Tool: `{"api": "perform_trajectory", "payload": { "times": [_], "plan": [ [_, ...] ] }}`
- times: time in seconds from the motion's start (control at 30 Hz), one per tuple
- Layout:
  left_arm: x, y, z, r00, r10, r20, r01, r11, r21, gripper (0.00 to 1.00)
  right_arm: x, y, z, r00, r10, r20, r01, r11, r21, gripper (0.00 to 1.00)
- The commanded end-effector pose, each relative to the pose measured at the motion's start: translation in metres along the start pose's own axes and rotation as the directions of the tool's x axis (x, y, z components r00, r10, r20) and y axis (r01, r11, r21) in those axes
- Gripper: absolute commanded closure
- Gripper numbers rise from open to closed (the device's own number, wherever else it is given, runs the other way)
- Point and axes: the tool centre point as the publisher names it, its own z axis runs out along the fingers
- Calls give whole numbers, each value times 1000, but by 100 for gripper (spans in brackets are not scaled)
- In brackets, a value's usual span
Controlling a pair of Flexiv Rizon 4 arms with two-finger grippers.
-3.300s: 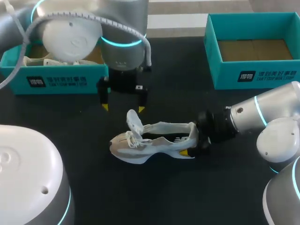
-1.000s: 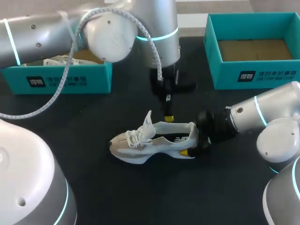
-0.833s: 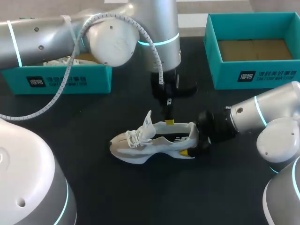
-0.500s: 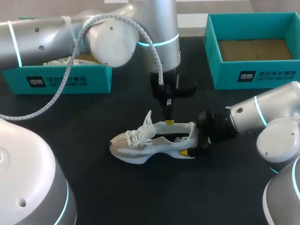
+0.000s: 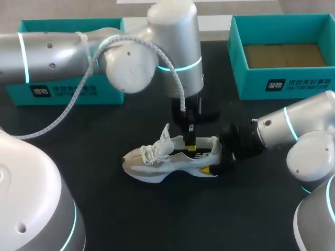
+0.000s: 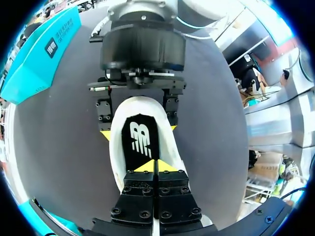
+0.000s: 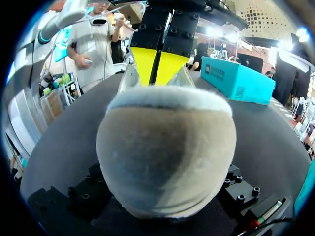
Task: Take the shoe out of the shoebox, open the shoe tongue, remove and reinsert the insole, then place the shoe into the shoebox
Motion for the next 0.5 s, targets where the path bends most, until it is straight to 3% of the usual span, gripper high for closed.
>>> {"api": "perform_trajectory", "payload": {
  "times": [0.03, 0.5],
  "plan": [
    [-9, -3, 18, 1000, -8, -17, 8, 1000, -9, 100, -1, 0, 1, 1000, 1, 1, -1, 1000, 4, 100],
    [7, 8, 38, 996, 22, -82, -22, 1000, -5, 100, -1, 0, 1, 1000, 1, 1, -1, 1000, 4, 100]
  ]
}}
